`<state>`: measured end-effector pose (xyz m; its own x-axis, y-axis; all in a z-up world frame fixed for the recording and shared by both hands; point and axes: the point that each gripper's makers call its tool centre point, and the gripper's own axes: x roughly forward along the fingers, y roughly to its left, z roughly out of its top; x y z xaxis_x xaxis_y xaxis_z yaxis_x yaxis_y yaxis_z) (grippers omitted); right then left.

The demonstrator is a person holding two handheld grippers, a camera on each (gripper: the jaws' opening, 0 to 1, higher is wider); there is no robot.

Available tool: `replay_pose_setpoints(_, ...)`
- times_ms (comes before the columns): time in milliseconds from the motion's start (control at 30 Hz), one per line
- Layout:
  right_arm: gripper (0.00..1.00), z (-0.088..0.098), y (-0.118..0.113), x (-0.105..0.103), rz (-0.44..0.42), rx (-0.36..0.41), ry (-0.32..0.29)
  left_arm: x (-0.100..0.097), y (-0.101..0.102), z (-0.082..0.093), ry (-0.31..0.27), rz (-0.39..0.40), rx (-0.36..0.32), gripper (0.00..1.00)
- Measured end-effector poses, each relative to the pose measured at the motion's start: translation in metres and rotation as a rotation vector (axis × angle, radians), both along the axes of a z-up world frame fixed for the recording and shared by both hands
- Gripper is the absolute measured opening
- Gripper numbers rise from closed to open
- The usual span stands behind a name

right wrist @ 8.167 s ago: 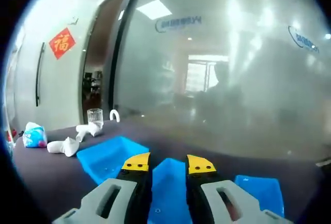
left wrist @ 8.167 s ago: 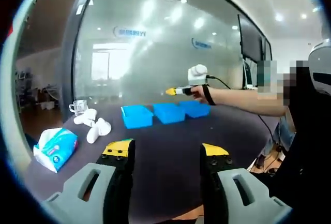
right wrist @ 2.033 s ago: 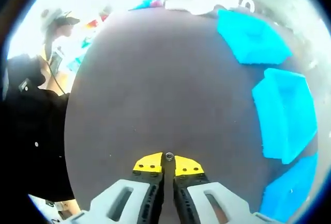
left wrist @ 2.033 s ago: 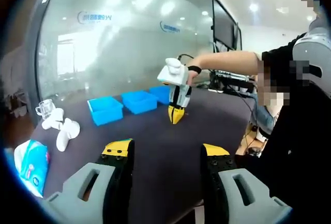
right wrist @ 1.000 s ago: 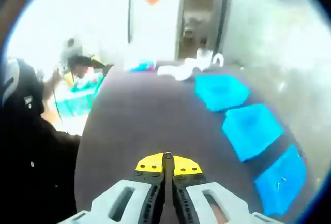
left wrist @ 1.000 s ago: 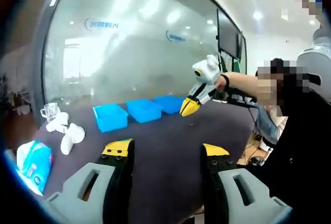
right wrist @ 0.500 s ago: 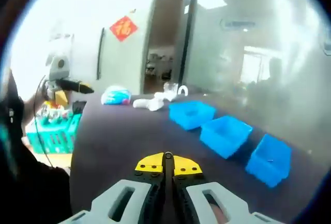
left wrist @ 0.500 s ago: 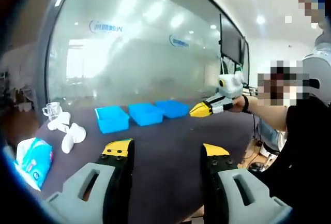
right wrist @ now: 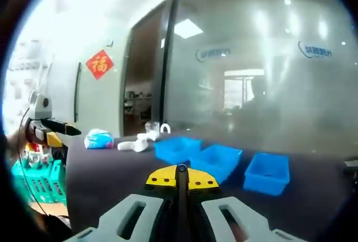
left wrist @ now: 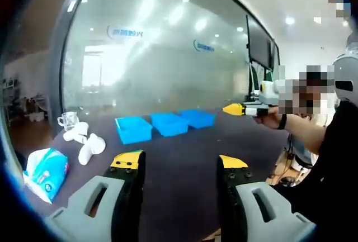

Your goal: Sort the screws, nuts, and washers into the corresponding bins

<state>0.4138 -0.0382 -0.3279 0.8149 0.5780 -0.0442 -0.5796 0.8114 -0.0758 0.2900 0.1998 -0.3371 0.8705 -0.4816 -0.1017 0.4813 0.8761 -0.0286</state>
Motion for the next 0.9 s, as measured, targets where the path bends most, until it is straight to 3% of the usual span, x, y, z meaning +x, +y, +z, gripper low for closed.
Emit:
replay_pose_setpoints(333, 0.01, 0.011, 0.011, 0.032, -0.059, -0.021, -0.028, 0.000, 0.006, -0.001, 0.000, 0.040, -0.034, 0.50)
replay_pose_setpoints(500, 0.02, 0.020, 0.019, 0.077, -0.100, -0.036, -0.033, -0.001, 0.009, -0.004, 0.004, 0.051, -0.032, 0.50)
replay_pose_setpoints(600, 0.02, 0.023, 0.029, 0.100, -0.082, -0.040, -0.004, -0.002, 0.011, -0.003, 0.001, 0.058, -0.028, 0.49)
replay_pose_setpoints(900, 0.02, 0.026, 0.044, 0.160, -0.130, -0.140, -0.009, -0.002, 0.016, 0.001, -0.011, 0.077, -0.034, 0.49)
